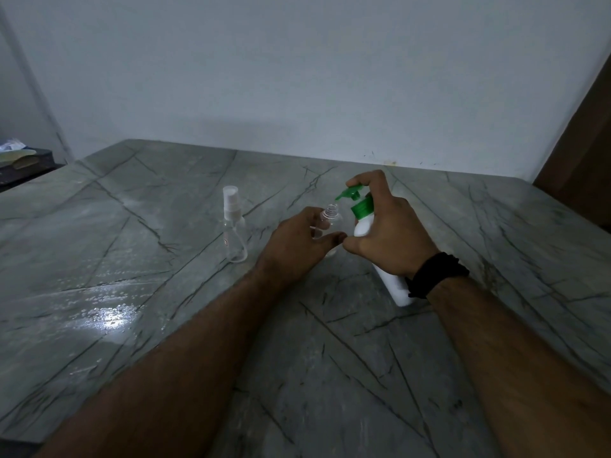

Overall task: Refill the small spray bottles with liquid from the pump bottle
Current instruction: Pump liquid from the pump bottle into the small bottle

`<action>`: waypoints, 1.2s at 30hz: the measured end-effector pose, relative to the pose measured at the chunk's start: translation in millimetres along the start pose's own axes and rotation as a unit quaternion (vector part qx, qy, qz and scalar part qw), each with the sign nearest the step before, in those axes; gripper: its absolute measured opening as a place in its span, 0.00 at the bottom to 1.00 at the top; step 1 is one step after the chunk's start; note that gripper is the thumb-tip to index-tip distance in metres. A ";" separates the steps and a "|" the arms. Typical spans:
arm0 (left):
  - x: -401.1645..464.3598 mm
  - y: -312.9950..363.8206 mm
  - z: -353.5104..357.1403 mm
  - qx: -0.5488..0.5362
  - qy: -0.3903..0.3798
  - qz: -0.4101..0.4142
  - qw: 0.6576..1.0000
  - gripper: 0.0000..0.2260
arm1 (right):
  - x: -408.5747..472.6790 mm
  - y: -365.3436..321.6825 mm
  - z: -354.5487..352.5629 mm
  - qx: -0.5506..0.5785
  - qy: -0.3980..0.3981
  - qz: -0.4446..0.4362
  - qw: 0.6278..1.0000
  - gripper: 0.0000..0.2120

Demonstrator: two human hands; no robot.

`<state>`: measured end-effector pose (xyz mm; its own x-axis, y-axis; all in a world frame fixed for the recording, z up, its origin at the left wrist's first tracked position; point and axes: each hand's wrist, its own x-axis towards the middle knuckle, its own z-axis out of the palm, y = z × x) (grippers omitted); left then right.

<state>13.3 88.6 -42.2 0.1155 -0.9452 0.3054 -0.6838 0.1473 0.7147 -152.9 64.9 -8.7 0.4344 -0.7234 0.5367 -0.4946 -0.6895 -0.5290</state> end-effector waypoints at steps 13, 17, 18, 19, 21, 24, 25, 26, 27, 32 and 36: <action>0.1 1.9 -0.3 0.003 -0.002 -0.005 1.000 0.27 | -0.5 -0.6 0.1 -0.006 0.008 -0.011 1.000 0.37; -1.8 3.6 -1.7 -0.002 -0.002 -0.002 1.000 0.26 | 1.2 0.2 -0.2 0.003 0.003 -0.008 1.000 0.35; -2.1 4.2 -2.1 -0.002 -0.002 -0.003 1.000 0.26 | 1.5 0.5 -0.1 0.002 0.003 -0.006 1.000 0.35; -2.3 4.6 -2.2 -0.003 -0.003 -0.004 1.000 0.26 | 1.6 0.9 0.2 0.001 0.004 -0.004 1.000 0.35; -2.7 5.4 -2.3 -0.004 -0.004 -0.006 1.000 0.26 | 0.9 1.3 0.7 0.002 0.006 -0.002 1.000 0.35; -3.2 5.3 -2.9 -0.006 -0.001 -0.003 1.000 0.25 | -0.4 1.2 0.6 0.000 0.011 -0.005 1.000 0.37; -3.4 5.4 -2.8 -0.008 -0.001 -0.003 1.000 0.25 | -0.4 0.9 0.1 0.002 0.011 -0.005 1.000 0.37; -3.7 5.3 -2.8 -0.008 -0.001 -0.002 1.000 0.26 | -0.3 0.4 -0.4 0.007 0.010 -0.004 1.000 0.36; -3.7 5.3 -2.5 -0.007 -0.001 -0.001 1.000 0.25 | 0.1 0.3 -0.8 0.011 0.008 -0.003 1.000 0.36; -2.8 3.6 -2.6 -0.006 0.000 -0.002 1.000 0.25 | -0.6 1.2 0.2 0.011 0.009 -0.001 1.000 0.35; -1.8 1.9 -1.1 -0.006 0.002 -0.002 1.000 0.26 | -0.9 1.5 -0.8 0.008 0.015 -0.008 1.000 0.37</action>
<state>12.6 91.0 -40.7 0.1202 -0.9446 0.3054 -0.6751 0.1478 0.7228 -154.6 64.5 -9.4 0.4185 -0.7110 0.5651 -0.4756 -0.7017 -0.5306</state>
